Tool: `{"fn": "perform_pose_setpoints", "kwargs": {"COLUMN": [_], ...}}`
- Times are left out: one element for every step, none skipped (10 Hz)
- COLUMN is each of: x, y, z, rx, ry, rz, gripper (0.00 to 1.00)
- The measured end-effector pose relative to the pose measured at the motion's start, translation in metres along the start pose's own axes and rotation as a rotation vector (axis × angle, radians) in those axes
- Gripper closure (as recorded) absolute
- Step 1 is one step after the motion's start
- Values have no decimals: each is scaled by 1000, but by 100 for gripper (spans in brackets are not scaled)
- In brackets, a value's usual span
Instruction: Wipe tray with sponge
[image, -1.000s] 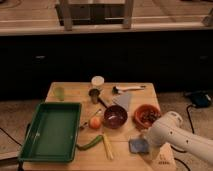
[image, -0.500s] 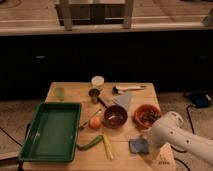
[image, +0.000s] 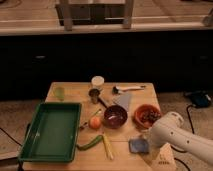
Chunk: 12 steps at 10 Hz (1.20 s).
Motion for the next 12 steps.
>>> {"fn": "perform_pose_setpoints", "kwargs": {"x": [0, 0, 0, 0, 0, 0, 0, 0, 0, 0, 0, 0], "y": [0, 0, 0, 0, 0, 0, 1, 1, 1, 1, 1, 0], "z": [0, 0, 0, 0, 0, 0, 1, 0, 0, 0, 0, 0], "rx": [0, 0, 0, 0, 0, 0, -2, -1, -1, -1, -2, -1], "ry": [0, 0, 0, -1, -1, -2, -3, -3, -3, -4, -4, -4], "rz": [0, 2, 2, 5, 6, 8, 10, 11, 13, 14, 15, 16], "gripper": [20, 20, 20, 20, 20, 20, 20, 20, 20, 20, 20, 20]}}
